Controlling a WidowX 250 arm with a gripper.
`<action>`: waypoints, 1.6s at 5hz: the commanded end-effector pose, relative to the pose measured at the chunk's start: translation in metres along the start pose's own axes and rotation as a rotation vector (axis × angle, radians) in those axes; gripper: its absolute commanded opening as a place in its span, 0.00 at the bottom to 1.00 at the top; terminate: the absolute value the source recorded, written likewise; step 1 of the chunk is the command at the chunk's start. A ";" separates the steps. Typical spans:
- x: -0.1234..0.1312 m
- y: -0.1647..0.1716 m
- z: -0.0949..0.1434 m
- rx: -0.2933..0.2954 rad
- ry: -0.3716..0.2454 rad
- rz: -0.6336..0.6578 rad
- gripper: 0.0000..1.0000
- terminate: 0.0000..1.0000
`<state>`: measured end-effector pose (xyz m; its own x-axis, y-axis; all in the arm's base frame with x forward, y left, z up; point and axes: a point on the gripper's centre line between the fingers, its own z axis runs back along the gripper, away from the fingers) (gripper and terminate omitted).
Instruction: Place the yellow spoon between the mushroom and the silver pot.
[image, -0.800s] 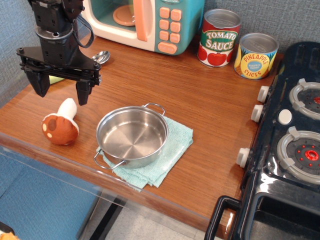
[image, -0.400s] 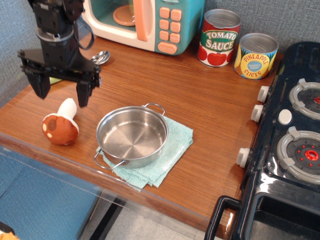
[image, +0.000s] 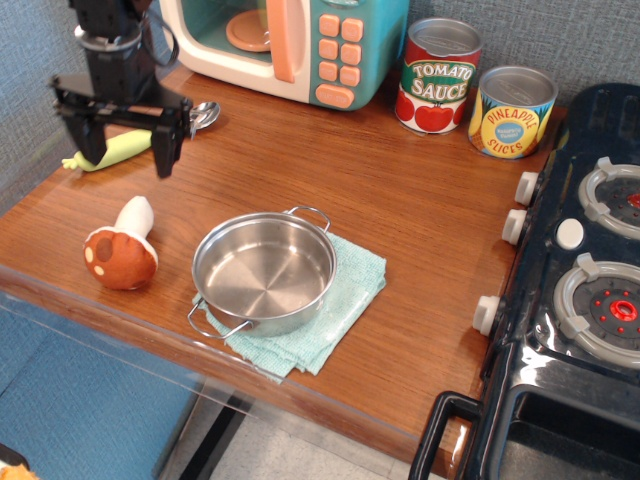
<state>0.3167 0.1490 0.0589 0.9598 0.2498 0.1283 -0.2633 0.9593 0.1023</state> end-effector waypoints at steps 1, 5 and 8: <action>0.055 0.011 -0.020 -0.068 -0.040 -0.150 1.00 0.00; 0.073 0.021 -0.027 -0.093 -0.011 -0.324 1.00 0.00; 0.061 0.008 -0.003 -0.068 -0.029 -0.292 0.00 0.00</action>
<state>0.3633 0.1741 0.0294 0.9988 -0.0212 0.0446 0.0201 0.9995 0.0240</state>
